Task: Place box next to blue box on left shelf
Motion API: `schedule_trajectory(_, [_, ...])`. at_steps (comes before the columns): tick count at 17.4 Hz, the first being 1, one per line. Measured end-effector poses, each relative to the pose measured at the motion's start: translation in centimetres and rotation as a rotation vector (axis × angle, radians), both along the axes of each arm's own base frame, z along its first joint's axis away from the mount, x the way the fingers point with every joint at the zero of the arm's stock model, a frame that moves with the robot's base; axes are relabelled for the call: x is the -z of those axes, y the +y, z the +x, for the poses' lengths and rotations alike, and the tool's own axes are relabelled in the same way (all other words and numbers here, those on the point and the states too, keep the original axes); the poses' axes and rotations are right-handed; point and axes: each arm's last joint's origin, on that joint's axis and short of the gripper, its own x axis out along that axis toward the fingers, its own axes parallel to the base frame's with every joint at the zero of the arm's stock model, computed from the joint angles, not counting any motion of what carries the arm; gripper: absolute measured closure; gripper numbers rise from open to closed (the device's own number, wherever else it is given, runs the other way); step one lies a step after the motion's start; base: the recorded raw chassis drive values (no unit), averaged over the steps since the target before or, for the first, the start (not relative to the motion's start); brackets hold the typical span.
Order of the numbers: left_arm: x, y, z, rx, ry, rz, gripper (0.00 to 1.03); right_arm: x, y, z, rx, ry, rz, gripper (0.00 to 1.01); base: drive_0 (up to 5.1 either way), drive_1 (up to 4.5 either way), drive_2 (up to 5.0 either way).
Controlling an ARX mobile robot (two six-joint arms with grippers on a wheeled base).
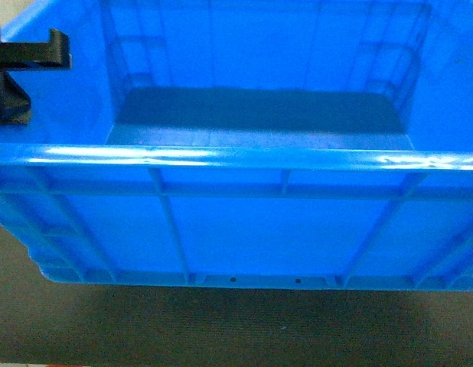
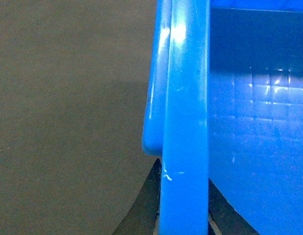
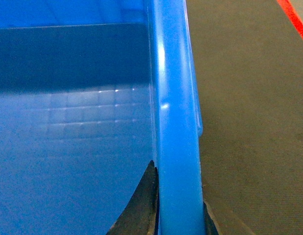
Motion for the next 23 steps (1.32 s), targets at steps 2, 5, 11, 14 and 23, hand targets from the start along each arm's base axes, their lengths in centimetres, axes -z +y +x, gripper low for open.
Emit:
schedule_trajectory(2, [0.2, 0.1, -2.6, -0.012, -0.022, -0.008, 0.95, -0.3, -0.1, -2.2, -0.006, -0.023, -0.013, 0.91, 0.0, 0.00, 0.0])
schedule_trajectory(5, [1.7, 0.8, -5.8, -0.024, 0.021, -0.011, 0.95, 0.9, 0.3, -5.6, -0.019, 0.010, -0.036, 0.91, 0.0, 0.00, 0.0])
schedule_trajectory(11, [1.2, 0.3, -11.3, -0.041, -0.040, 0.002, 0.95, 1.8, -0.5, -9.8, -0.009, -0.029, -0.012, 0.91, 0.0, 0.00, 0.0])
schedule_trajectory(14, [1.6, 0.2, -12.4, -0.053, -0.068, -0.005, 0.95, 1.8, -0.7, -10.3, -0.008, -0.052, -0.033, 0.91, 0.0, 0.00, 0.0])
schedule_trajectory(23, [1.6, 0.2, -12.4, -0.055, -0.070, -0.005, 0.95, 1.7, -0.7, -10.3, -0.009, -0.055, -0.035, 0.91, -0.7, -0.66, -0.7])
